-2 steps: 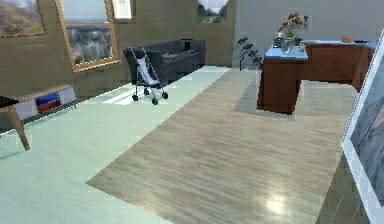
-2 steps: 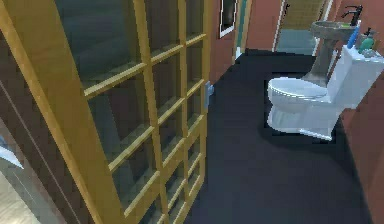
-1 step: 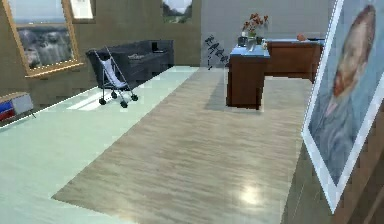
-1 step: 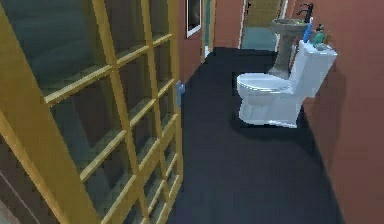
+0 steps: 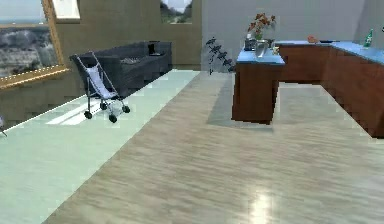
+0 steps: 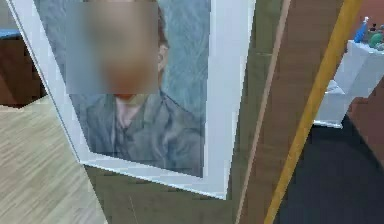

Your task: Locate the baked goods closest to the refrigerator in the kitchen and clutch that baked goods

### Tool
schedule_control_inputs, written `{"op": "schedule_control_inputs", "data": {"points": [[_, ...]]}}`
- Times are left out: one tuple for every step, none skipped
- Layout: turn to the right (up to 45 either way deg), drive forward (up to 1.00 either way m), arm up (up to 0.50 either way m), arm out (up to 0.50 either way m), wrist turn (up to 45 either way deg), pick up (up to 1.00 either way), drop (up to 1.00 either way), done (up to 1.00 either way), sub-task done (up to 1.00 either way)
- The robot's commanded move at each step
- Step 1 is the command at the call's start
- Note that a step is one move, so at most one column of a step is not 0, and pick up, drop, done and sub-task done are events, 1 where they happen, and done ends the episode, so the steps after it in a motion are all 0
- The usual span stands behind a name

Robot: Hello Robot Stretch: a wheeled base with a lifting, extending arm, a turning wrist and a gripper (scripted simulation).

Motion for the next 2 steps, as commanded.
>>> {"op": "schedule_control_inputs", "data": {"points": [[-36.0, 0.00, 0.00, 0.00, 0.0, 0.00, 0.00, 0.00, 0.00], [0.0, 0.35, 0.00, 0.00, 0.0, 0.00, 0.00, 0.00, 0.00]]}}
